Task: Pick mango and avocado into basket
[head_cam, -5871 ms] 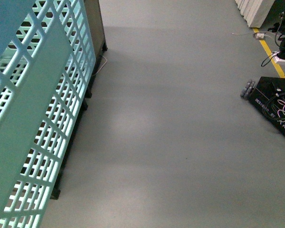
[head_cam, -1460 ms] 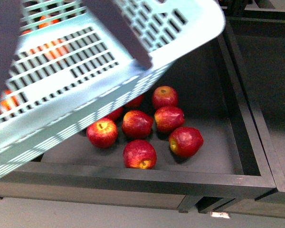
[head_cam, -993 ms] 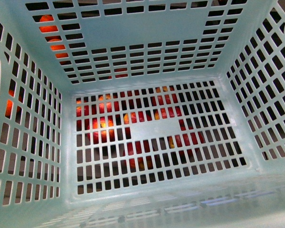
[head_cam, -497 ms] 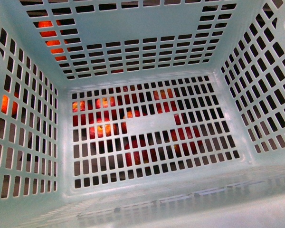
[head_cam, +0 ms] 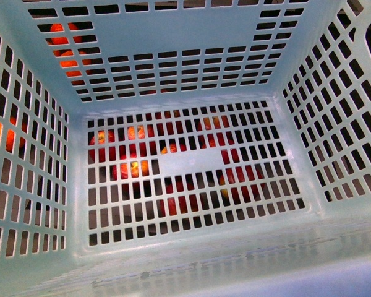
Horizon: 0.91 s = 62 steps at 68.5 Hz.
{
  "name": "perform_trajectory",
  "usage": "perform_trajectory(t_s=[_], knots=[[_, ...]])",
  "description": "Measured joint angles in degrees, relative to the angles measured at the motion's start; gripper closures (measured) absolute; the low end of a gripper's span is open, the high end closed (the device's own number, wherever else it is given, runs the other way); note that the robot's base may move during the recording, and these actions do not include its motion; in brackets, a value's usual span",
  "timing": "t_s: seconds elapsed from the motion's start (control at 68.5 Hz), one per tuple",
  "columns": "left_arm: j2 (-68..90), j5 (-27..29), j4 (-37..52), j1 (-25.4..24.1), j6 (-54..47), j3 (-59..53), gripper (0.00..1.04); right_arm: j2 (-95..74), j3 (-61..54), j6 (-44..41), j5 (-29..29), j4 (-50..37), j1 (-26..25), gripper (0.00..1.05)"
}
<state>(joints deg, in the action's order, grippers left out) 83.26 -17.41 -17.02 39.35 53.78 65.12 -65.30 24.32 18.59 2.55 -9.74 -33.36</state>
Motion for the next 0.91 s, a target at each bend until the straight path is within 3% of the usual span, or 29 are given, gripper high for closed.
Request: perform_trajectory(t_s=[0.131, 0.394, 0.905], knots=[[0.0, -0.1, 0.0, 0.0, 0.0, 0.0, 0.91, -18.8, 7.4, 5.4, -0.3, -3.4, -2.9, 0.09], [0.0, 0.0, 0.0, 0.0, 0.0, 0.0, 0.91, -48.0, 24.7, 18.1, -3.4, -2.0, -4.5, 0.09], [0.0, 0.0, 0.0, 0.0, 0.0, 0.0, 0.91, -68.0, 48.9, 35.8, -4.2, 6.3, -3.0, 0.09]])
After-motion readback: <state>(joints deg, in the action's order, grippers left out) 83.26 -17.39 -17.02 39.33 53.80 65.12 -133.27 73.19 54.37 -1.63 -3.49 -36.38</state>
